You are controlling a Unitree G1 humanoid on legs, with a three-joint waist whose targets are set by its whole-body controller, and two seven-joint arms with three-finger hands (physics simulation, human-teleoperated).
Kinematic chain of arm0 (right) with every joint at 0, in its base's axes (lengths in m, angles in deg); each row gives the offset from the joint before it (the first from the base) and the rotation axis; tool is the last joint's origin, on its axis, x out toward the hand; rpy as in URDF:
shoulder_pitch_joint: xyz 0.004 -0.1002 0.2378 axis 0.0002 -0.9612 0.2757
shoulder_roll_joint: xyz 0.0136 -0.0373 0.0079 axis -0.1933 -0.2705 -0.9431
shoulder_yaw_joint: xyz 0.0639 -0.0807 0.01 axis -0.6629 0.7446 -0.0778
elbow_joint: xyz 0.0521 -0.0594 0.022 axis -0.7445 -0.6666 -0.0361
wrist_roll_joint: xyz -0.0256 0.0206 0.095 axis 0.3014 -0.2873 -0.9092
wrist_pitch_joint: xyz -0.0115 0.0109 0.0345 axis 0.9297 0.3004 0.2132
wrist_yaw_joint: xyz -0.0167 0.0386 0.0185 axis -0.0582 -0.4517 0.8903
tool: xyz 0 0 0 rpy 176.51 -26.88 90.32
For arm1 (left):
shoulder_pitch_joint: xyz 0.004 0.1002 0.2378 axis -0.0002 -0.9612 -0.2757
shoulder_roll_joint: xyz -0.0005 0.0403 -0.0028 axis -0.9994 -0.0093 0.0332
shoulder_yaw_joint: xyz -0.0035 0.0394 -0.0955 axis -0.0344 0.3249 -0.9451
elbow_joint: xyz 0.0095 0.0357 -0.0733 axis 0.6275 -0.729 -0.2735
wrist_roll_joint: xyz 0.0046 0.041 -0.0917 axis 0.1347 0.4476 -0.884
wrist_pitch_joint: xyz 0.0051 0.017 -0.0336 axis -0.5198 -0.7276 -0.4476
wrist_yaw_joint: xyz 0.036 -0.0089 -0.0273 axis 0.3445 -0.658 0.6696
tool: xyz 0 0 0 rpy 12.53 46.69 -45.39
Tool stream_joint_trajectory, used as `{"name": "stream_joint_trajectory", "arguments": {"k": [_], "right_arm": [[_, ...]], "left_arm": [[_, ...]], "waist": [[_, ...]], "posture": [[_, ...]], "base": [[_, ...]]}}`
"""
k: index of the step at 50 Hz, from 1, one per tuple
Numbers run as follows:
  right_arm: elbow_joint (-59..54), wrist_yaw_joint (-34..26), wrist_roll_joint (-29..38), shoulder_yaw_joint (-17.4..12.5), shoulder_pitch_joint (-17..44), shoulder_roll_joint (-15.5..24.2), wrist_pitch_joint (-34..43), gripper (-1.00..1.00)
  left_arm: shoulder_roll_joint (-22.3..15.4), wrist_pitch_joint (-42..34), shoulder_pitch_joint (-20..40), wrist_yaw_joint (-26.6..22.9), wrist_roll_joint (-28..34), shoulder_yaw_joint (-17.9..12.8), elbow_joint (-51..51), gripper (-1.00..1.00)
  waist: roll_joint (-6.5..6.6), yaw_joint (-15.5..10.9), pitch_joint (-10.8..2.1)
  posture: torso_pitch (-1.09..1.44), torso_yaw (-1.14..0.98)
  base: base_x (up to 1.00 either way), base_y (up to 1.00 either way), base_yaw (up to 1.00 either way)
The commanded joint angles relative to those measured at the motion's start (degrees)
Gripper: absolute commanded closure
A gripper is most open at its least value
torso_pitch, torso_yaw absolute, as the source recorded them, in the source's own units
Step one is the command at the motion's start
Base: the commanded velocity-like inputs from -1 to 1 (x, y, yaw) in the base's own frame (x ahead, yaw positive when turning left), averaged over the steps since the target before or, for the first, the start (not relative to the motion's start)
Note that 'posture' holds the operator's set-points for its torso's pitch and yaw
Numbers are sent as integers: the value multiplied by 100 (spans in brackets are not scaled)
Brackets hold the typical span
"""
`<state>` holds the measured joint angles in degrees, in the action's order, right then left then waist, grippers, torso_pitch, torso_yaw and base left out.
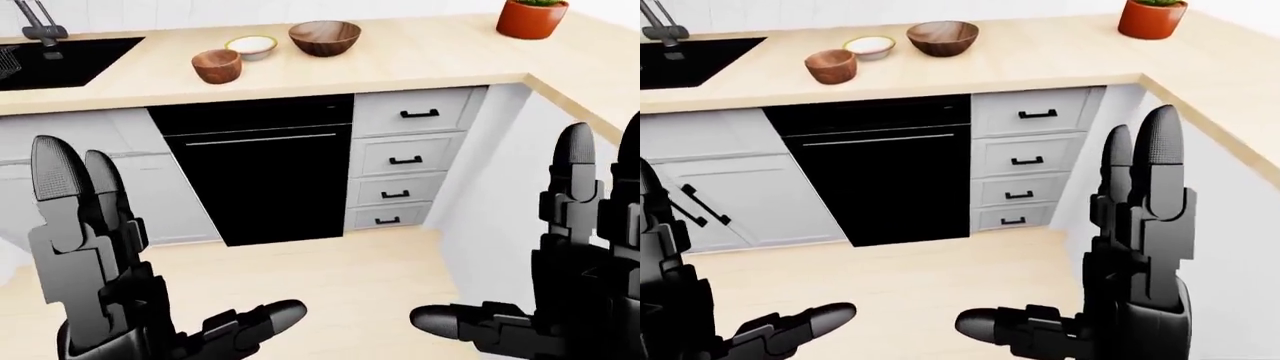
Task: Stack the bowls from largest to smallest.
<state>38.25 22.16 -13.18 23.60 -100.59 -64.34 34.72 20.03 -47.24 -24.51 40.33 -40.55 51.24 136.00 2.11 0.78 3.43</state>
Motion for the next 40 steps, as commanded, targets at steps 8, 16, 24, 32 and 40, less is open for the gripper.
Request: {"name": "stream_joint_trajectory", "arguments": {"k": [8, 16, 24, 32, 40], "right_arm": [[168, 28, -29, 0, -6, -38, -171, -100], [168, 9, -31, 23, 14, -35, -112, -100], [168, 26, -52, -15, 1, -46, -144, -100], [168, 6, -71, -49, 7, -75, -152, -100], [168, -2, -80, -63, 20, -71, -124, -100]], "left_arm": [[55, 78, 4, -12, -41, -73, 151, -100], [20, 47, 24, 3, -10, -35, 151, -100], [28, 21, 41, 7, 13, -22, 151, -100], [34, 55, 15, 17, 14, -16, 151, -100], [61, 68, 3, -15, 11, -16, 151, -100]], "waist": [[-39, -80, -68], [-624, -44, -93], [-295, -25, -37], [98, -106, -48], [-344, -70, -44]], "posture": [[0, 0], [0, 0], [0, 0], [0, 0], [0, 0]], "base": [[0, 20, 0], [0, 20, 0], [0, 20, 0], [0, 20, 0], [0, 20, 0]]}}
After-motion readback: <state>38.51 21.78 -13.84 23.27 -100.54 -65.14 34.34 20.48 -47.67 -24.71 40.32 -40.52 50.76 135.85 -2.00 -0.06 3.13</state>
